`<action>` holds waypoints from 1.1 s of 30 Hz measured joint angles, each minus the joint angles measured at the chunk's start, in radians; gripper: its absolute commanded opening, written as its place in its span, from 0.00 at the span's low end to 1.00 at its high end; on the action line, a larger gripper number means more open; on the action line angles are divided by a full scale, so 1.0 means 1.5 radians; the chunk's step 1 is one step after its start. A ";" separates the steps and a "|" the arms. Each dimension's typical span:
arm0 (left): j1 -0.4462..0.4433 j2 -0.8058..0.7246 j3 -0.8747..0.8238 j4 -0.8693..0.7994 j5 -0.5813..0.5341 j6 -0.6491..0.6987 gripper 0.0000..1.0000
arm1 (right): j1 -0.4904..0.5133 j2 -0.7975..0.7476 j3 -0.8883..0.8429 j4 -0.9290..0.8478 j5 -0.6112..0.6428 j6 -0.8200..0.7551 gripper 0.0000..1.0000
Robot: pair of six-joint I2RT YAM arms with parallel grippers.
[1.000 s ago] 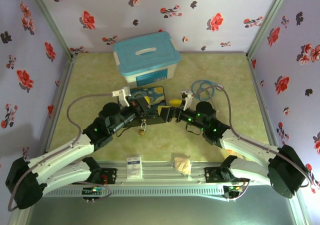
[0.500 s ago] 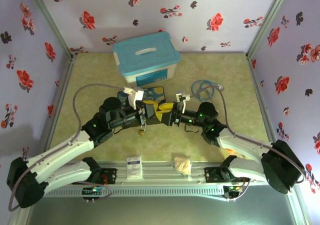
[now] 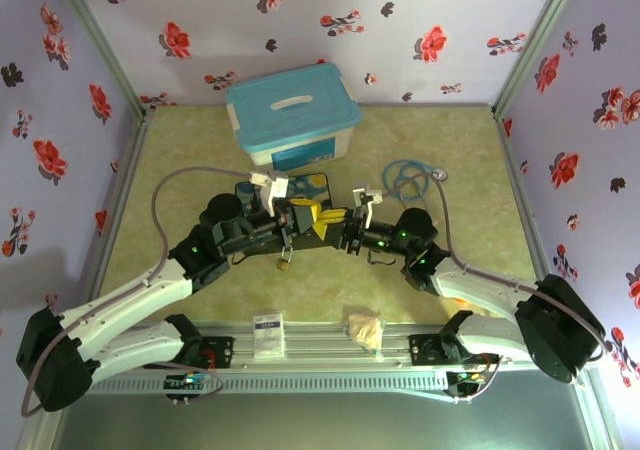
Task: Unlock the padlock with the key
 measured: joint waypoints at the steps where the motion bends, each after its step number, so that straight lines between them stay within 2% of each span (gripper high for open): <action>1: 0.000 0.000 -0.001 0.002 0.001 -0.001 0.00 | 0.001 0.002 -0.001 0.004 -0.001 0.002 0.27; 7: 0.001 0.009 -0.008 0.026 0.003 -0.016 0.00 | 0.004 0.009 -0.003 0.035 -0.003 0.011 0.10; 13: 0.003 0.015 -0.024 0.053 0.006 -0.031 0.00 | 0.004 0.014 -0.009 0.038 -0.002 0.017 0.03; 14: 0.003 0.014 -0.025 0.053 0.006 -0.031 0.07 | 0.004 0.014 -0.011 0.037 -0.002 0.017 0.03; 16: 0.003 0.014 -0.025 0.052 0.007 -0.031 0.47 | 0.004 0.011 -0.013 0.032 0.003 0.016 0.02; 17: 0.004 0.013 -0.025 0.052 0.008 -0.031 0.61 | 0.004 0.005 -0.015 0.026 0.006 0.011 0.02; 19: 0.005 0.006 -0.025 0.047 0.005 -0.030 0.71 | 0.004 -0.011 -0.021 0.004 0.020 0.003 0.02; 22: 0.008 -0.023 -0.025 0.004 -0.043 -0.031 0.73 | 0.004 -0.040 -0.022 -0.062 0.061 -0.021 0.01; 27: 0.014 -0.068 -0.045 -0.059 -0.158 -0.046 0.73 | 0.004 -0.070 -0.020 -0.220 0.180 -0.070 0.01; 33: 0.003 -0.055 -0.086 -0.159 -0.191 -0.061 0.73 | 0.004 -0.063 -0.019 -0.339 0.263 -0.099 0.01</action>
